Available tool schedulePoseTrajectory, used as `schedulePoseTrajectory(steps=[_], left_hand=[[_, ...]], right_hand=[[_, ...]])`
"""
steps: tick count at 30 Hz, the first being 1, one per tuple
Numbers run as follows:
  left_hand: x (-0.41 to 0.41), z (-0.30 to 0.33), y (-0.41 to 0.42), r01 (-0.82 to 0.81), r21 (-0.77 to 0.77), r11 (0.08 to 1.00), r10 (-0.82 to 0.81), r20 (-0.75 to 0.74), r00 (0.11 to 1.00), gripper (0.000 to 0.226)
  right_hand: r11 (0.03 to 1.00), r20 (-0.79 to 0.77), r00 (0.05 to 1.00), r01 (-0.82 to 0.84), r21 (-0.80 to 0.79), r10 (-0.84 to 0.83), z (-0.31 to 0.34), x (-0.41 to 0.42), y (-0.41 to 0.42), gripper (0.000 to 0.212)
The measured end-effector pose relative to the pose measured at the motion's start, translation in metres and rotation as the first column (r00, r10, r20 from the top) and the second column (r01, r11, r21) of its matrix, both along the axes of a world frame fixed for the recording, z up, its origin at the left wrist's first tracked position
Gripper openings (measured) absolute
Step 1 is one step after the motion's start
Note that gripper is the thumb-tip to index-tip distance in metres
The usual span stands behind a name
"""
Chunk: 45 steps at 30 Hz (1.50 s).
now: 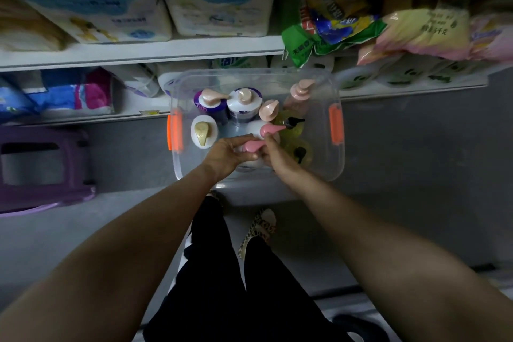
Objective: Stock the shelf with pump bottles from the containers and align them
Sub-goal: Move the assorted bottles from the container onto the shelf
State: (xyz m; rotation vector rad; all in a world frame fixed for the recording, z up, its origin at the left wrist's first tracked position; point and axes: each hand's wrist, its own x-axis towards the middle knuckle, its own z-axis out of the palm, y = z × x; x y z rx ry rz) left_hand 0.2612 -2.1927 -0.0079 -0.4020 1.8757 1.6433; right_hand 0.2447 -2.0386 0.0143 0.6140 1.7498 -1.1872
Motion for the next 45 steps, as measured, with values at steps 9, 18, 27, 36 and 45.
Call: schedulePoseTrajectory(steps=[9,18,27,36,45], left_hand=[[0.001,0.082,0.006,-0.203,0.103,0.974,0.216,-0.138,0.967,0.041],[-0.006,0.196,-0.004,-0.253,0.196,0.947,0.31,-0.359,0.88,0.029],[-0.018,0.329,-0.023,-0.23,0.264,0.937,0.343,-0.566,0.75,0.045],[-0.011,0.394,-0.028,-0.631,0.055,0.774,0.386,-0.831,0.401,0.065],[-0.023,0.414,-0.078,-0.592,0.199,0.781,0.484,-0.793,0.371,0.086]], right_hand=[[0.978,-0.281,0.951,0.073,-0.198,-0.128,0.069,0.008,-0.001,0.037],[0.899,-0.34,0.92,0.031,-0.437,-0.197,0.16,0.003,-0.005,0.051],[0.747,-0.287,0.895,0.073,-0.66,-0.341,0.25,-0.002,-0.012,0.07],[0.406,-0.079,0.865,0.15,-0.902,-0.495,0.316,0.002,-0.071,0.087],[0.432,-0.25,0.785,0.025,-0.902,-0.567,0.366,-0.019,-0.123,0.077]])
